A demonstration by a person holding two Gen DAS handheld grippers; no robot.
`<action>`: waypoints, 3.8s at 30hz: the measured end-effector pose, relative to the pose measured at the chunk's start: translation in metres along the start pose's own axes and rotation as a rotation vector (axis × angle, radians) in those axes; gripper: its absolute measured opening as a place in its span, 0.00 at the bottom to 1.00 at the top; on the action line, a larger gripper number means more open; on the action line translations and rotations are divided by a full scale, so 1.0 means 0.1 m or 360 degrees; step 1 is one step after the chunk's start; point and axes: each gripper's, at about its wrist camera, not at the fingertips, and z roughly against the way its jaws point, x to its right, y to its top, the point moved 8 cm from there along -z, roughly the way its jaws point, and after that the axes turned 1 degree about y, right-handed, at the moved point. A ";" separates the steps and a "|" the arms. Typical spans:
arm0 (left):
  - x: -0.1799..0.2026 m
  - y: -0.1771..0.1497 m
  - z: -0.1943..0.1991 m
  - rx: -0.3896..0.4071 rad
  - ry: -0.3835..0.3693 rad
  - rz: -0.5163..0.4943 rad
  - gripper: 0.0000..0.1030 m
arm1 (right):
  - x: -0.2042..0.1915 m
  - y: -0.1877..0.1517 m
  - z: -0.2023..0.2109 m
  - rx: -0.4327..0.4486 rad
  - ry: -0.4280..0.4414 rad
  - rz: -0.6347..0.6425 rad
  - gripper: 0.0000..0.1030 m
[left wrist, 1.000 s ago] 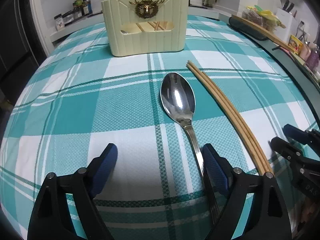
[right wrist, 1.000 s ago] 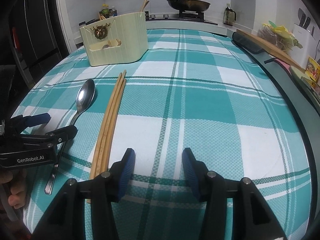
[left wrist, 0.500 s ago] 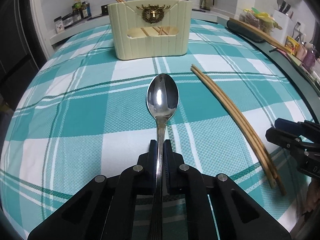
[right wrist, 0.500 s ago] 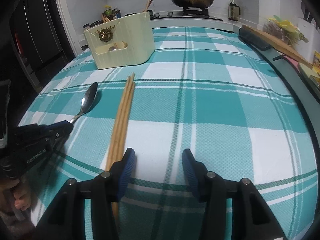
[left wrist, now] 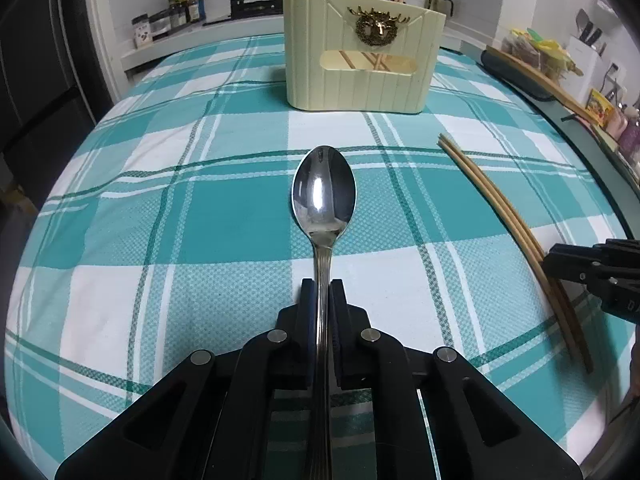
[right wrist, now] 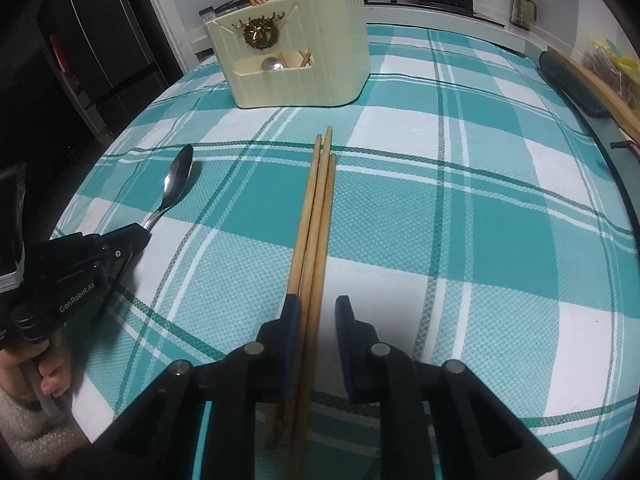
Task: Organize utensils
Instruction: 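Grasp the steel spoon by its bowl with the left tool while the right tool grasps a chopstick, then lift the spoon and chopstick over the cream holder and release both inside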
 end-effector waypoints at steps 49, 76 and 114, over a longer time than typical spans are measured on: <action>-0.22 0.43 -0.45 -0.0321 -0.0011 -0.0163 0.77 | 0.32 0.29 -0.14 -0.0199 -0.0241 0.0238 0.34; -0.34 0.87 1.20 0.0364 -0.0315 -0.0077 0.40 | -0.20 0.90 1.43 0.0547 -0.0060 0.0162 0.06; -0.33 3.48 0.58 0.0579 -0.0286 0.0155 0.40 | -0.27 3.42 1.34 0.0998 0.0019 0.0183 0.06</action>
